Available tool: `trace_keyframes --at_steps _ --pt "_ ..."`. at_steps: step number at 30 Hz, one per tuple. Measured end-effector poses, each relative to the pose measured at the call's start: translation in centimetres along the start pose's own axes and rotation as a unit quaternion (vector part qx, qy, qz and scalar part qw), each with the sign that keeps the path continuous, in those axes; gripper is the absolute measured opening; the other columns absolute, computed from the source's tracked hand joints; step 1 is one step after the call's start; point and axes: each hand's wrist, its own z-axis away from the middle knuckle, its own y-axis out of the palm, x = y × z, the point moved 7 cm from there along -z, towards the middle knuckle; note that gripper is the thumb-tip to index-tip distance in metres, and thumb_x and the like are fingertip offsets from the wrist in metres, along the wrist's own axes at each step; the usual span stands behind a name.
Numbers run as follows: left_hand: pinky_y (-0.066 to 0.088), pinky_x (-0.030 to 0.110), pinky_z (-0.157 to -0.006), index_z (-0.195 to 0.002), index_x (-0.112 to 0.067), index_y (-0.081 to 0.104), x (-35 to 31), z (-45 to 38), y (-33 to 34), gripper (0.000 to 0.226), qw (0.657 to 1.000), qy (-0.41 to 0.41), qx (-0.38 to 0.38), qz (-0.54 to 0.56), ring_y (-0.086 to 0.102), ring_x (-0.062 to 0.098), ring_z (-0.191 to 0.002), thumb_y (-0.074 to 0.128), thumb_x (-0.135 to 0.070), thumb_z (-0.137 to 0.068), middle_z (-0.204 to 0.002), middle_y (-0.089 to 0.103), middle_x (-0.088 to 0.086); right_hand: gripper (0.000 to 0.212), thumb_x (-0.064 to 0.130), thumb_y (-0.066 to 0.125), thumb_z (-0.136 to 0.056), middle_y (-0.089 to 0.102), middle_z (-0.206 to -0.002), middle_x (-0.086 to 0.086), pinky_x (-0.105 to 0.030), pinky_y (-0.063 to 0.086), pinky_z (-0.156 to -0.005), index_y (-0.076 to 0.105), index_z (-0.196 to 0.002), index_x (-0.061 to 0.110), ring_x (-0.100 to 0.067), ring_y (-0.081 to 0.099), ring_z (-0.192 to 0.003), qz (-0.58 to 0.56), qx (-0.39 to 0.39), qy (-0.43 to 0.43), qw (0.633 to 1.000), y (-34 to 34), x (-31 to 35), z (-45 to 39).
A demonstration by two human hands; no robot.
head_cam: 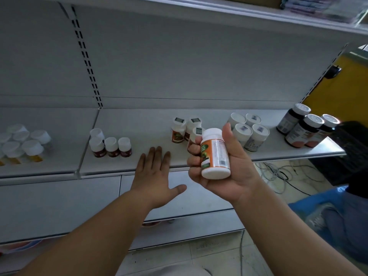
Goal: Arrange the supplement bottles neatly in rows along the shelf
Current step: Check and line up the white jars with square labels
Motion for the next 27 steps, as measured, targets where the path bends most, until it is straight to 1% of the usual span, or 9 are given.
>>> trace_keyframes --at_steps 4,7,9,12,14,17,20,23,27 --pt "-0.012 0.048 -0.121 -0.157 -0.024 -0.014 0.1 -0.1 0.2 0.11 1.0 0.003 -0.019 0.019 -0.022 0.028 -0.15 0.018 -0.09 -0.075 -0.165 -0.018 0.009 0.047 0.044 0.057 -0.083 0.06 -0.1 -0.019 -0.052 0.057 -0.075 0.055 -0.106 0.004 -0.041 0.066 -0.09 -0.014 -0.016 0.043 0.999 0.5 -0.6 0.9" --pt "-0.012 0.049 -0.121 -0.156 -0.022 -0.015 0.1 -0.1 0.1 0.11 1.0 0.002 -0.015 0.005 -0.022 0.029 -0.15 0.019 -0.089 -0.077 -0.164 -0.019 0.011 0.055 0.032 0.081 -0.068 0.065 -0.097 -0.021 -0.043 0.058 -0.065 0.054 -0.107 0.004 -0.035 0.068 -0.073 0.019 -0.005 0.015 1.0 0.4 -0.4 1.2" --pt "-0.014 0.049 -0.12 -0.156 -0.02 -0.017 0.0 -0.1 -0.1 0.108 1.0 -0.004 -0.005 -0.005 -0.026 0.029 -0.149 0.022 -0.087 -0.08 -0.163 -0.022 0.011 0.065 0.04 0.091 -0.056 0.063 -0.088 -0.015 -0.036 0.054 -0.063 0.055 -0.101 0.008 -0.028 0.062 -0.066 0.051 -0.005 -0.008 0.999 0.0 -0.1 0.9" --pt "-0.015 0.048 -0.12 -0.156 -0.02 -0.017 0.0 0.0 -0.2 0.108 1.0 -0.005 -0.004 -0.005 -0.027 0.029 -0.148 0.021 -0.087 -0.081 -0.163 -0.024 0.011 0.065 0.056 0.071 -0.073 0.056 -0.092 -0.012 -0.037 0.049 -0.072 0.052 -0.112 0.007 -0.027 0.056 -0.076 0.02 0.0 0.02 1.0 -0.2 -0.1 0.7" --pt "-0.014 0.049 -0.121 -0.156 -0.02 -0.018 0.0 0.0 -0.1 0.107 1.0 -0.005 -0.002 -0.002 -0.027 0.028 -0.148 0.021 -0.087 -0.081 -0.163 -0.024 0.01 0.063 0.048 0.054 -0.083 0.054 -0.097 -0.015 -0.045 0.05 -0.081 0.051 -0.125 0.001 -0.031 0.058 -0.085 0.007 0.0 0.041 0.999 -0.5 -0.2 0.9" --pt "-0.014 0.048 -0.12 -0.156 -0.02 -0.018 -0.1 0.0 -0.1 0.106 1.0 -0.004 -0.003 -0.001 -0.026 0.028 -0.149 0.021 -0.086 -0.082 -0.163 -0.023 0.01 0.06 0.032 0.078 -0.07 0.058 -0.098 -0.019 -0.051 0.055 -0.079 0.059 -0.118 0.001 -0.038 0.065 -0.087 0.047 -0.004 0.018 0.999 -0.4 -0.3 1.2" --pt "-0.016 0.048 -0.12 -0.155 -0.02 -0.019 0.0 0.0 -0.2 0.108 1.0 -0.004 -0.006 -0.004 -0.027 0.029 -0.148 0.021 -0.087 -0.081 -0.163 -0.023 0.011 0.069 0.039 0.094 -0.048 0.066 -0.097 -0.018 -0.041 0.054 -0.071 0.065 -0.104 0.009 -0.034 0.068 -0.077 0.09 -0.043 -0.004 0.995 -0.6 -0.3 1.1" --pt "-0.015 0.048 -0.12 -0.155 -0.02 -0.019 0.0 0.1 -0.2 0.108 1.0 -0.007 -0.005 -0.005 -0.027 0.029 -0.148 0.02 -0.088 -0.081 -0.163 -0.024 0.011 0.061 0.048 0.08 -0.068 0.06 -0.094 -0.017 -0.04 0.048 -0.08 0.058 -0.109 0.009 -0.031 0.061 -0.082 0.041 -0.031 0.019 0.998 -0.3 -0.4 0.9" --pt "-0.014 0.049 -0.121 -0.154 -0.019 -0.02 -0.1 0.1 -0.2 0.109 1.0 -0.01 0.0 -0.017 -0.026 0.029 -0.148 0.019 -0.088 -0.08 -0.163 -0.024 0.011 0.053 0.027 0.054 -0.086 0.059 -0.098 -0.015 -0.042 0.05 -0.089 0.051 -0.133 0.002 -0.027 0.059 -0.089 0.053 -0.053 0.008 0.997 -0.4 -0.4 1.2"
